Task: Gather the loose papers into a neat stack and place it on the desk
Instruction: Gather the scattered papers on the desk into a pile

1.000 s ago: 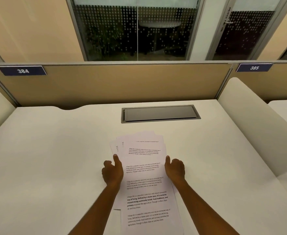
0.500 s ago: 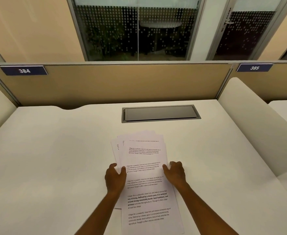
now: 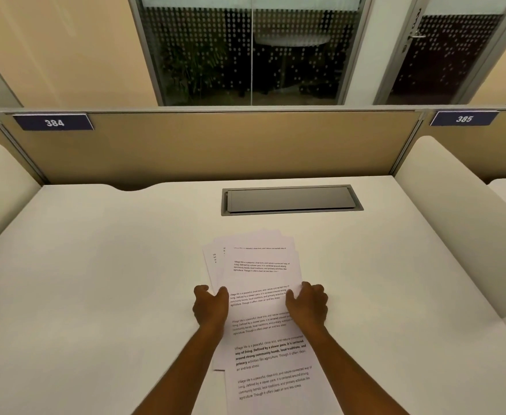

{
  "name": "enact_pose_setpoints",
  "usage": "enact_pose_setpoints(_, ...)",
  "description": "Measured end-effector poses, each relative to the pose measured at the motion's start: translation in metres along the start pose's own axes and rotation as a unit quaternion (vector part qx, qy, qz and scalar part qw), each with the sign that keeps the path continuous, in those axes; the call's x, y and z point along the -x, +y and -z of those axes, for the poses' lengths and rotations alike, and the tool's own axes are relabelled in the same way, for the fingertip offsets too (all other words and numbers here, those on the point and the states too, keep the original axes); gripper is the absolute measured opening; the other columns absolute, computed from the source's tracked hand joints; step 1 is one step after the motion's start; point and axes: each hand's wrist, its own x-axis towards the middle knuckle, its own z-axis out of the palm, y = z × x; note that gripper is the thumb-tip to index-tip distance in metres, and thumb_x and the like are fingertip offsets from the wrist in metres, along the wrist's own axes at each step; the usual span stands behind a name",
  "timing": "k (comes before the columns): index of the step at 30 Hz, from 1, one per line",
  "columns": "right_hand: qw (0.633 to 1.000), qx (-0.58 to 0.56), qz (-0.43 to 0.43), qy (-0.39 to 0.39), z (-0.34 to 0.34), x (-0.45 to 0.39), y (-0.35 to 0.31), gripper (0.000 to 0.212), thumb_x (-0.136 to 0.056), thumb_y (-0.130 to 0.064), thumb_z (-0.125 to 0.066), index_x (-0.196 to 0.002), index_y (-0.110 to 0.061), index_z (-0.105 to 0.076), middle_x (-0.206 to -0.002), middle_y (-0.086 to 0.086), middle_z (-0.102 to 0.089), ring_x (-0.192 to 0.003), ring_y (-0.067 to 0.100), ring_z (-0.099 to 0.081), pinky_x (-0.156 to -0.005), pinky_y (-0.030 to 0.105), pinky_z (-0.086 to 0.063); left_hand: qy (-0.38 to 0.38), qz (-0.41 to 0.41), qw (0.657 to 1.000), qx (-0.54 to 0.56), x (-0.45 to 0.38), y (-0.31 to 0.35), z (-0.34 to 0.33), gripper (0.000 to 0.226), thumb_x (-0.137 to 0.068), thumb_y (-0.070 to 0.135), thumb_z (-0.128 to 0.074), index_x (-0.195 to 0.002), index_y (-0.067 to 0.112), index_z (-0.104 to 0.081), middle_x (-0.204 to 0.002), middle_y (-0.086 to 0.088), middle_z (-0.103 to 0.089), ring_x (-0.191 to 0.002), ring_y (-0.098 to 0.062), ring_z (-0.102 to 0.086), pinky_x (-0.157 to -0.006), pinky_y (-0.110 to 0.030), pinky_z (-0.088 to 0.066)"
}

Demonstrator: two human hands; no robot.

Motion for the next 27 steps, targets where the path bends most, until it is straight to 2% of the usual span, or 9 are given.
enact_pose_setpoints(3,1.000,-0.004,0.007,-0.023,-0.001,0.001,0.001,0.056,-0.088,-0.041,-0.060,-0.134,-0.011,-0.046,-0.131,0.010,-0.045,-0.124,0.027,-0.044,-0.097,0.037,-0.045,-0.010,0.031,0.999,0.013,-0.001,0.004,-0.005,0.053,-0.089,0.023,-0.060,-0.135,0.008,-0.037,-0.128,-0.018,-0.053,-0.110,-0.036,-0.056,-0.094,-0.045,-0.050)
enact_pose_setpoints(6,0.999,0.002,0.000,-0.042,0.001,0.000,0.000,0.060,-0.084,-0.040,-0.067,-0.132,-0.011,-0.046,-0.131,0.010,-0.045,-0.124,0.028,-0.043,-0.096,0.036,-0.046,-0.020,0.044,0.999,0.012,-0.003,0.008,-0.008,0.050,-0.089,0.021,-0.061,-0.129,0.005,-0.037,-0.110,-0.013,-0.051,-0.096,-0.031,-0.052,-0.081,-0.040,-0.046)
enact_pose_setpoints(8,0.999,0.012,-0.007,-0.046,0.002,-0.002,0.000,0.061,-0.082,-0.041,-0.069,-0.130,-0.011,-0.047,-0.130,0.011,-0.046,-0.123,0.028,-0.044,-0.096,0.036,-0.046,-0.026,0.045,0.999,0.013,-0.004,0.011,-0.009,0.050,-0.088,0.022,-0.063,-0.127,0.003,-0.038,-0.103,-0.010,-0.047,-0.092,-0.029,-0.050,-0.078,-0.038,-0.044)
enact_pose_setpoints(15,0.998,-0.016,-0.041,-0.051,0.007,-0.010,-0.001,0.060,-0.080,-0.055,-0.067,-0.116,-0.009,-0.056,-0.119,0.011,-0.057,-0.110,0.028,-0.057,-0.088,0.035,-0.049,-0.041,0.028,0.999,-0.010,-0.004,0.014,-0.009,0.058,-0.084,0.030,-0.071,-0.125,0.005,-0.038,-0.106,-0.010,-0.049,-0.089,-0.028,-0.050,-0.076,-0.038,-0.045)
enact_pose_setpoints(18,0.997,-0.033,-0.042,-0.053,0.006,-0.009,-0.004,0.057,-0.079,-0.058,-0.066,-0.108,-0.008,-0.060,-0.110,0.009,-0.066,-0.100,0.026,-0.064,-0.074,0.030,-0.050,-0.059,0.042,0.997,0.013,-0.006,0.010,-0.007,0.058,-0.082,0.031,-0.073,-0.121,0.006,-0.039,-0.108,-0.011,-0.054,-0.083,-0.025,-0.058,-0.072,-0.038,-0.051)
enact_pose_setpoints(20,0.996,-0.051,-0.043,-0.058,0.004,-0.006,-0.008,0.058,-0.079,-0.059,-0.065,-0.105,-0.007,-0.062,-0.106,0.007,-0.069,-0.097,0.025,-0.067,-0.067,0.027,-0.047,-0.097,0.067,0.992,0.055,-0.006,0.009,-0.010,0.063,-0.078,0.032,-0.078,-0.121,0.004,-0.042,-0.115,-0.014,-0.059,-0.093,-0.032,-0.065,-0.081,-0.045,-0.057)
enact_pose_setpoints(22,0.995,-0.070,-0.044,-0.063,0.001,-0.001,-0.014,0.057,-0.081,-0.062,-0.060,-0.100,-0.009,-0.062,-0.101,0.007,-0.069,-0.093,0.025,-0.066,-0.066,0.027,-0.044,-0.151,0.100,0.977,0.111,-0.003,0.010,-0.014,0.068,-0.073,0.027,-0.083,-0.124,-0.003,-0.050,-0.118,-0.019,-0.065,-0.103,-0.039,-0.066,-0.091,-0.053,-0.055)
enact_pose_setpoints(24,0.994,-0.081,-0.041,-0.066,-0.001,0.003,-0.019,0.056,-0.082,-0.066,-0.053,-0.090,-0.011,-0.059,-0.089,0.005,-0.065,-0.082,0.023,-0.063,-0.060,0.026,-0.041,-0.195,0.111,0.962,0.157,0.002,0.011,-0.018,0.063,-0.070,0.023,-0.086,-0.120,-0.004,-0.058,-0.112,-0.022,-0.070,-0.100,-0.039,-0.069,-0.091,-0.056,-0.055)
enact_pose_setpoints(27,0.992,-0.105,-0.042,-0.063,-0.002,0.006,-0.020,0.053,-0.085,-0.068,-0.047,-0.077,-0.016,-0.052,-0.075,-0.002,-0.055,-0.068,0.017,-0.053,-0.051,0.025,-0.033,-0.194,0.096,0.962,0.164,0.002,0.008,-0.018,0.066,-0.067,0.025,-0.088,-0.119,-0.001,-0.059,-0.112,-0.021,-0.071,-0.098,-0.038,-0.070,-0.088,-0.056,-0.056)
